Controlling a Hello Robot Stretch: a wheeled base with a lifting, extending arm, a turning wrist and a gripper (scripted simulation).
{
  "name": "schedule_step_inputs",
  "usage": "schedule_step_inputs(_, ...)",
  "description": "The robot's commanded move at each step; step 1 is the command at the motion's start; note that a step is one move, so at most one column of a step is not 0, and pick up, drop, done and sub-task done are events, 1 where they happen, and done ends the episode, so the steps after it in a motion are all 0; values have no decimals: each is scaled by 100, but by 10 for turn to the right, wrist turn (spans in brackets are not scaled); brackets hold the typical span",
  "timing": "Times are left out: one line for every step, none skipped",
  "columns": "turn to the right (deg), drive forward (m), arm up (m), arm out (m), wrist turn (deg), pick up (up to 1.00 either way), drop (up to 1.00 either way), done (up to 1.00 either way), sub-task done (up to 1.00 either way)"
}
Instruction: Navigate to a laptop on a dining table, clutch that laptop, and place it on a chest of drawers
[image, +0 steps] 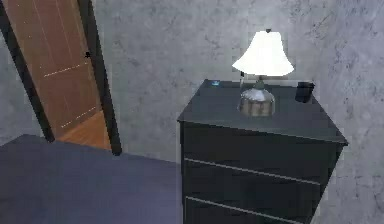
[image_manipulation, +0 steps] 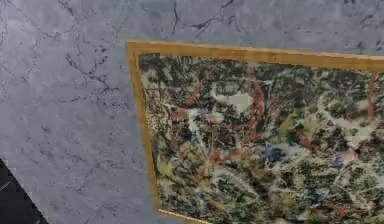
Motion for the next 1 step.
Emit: schedule_step_inputs(-330, 0, 0, 0, 0, 0, 0, 0, 0)
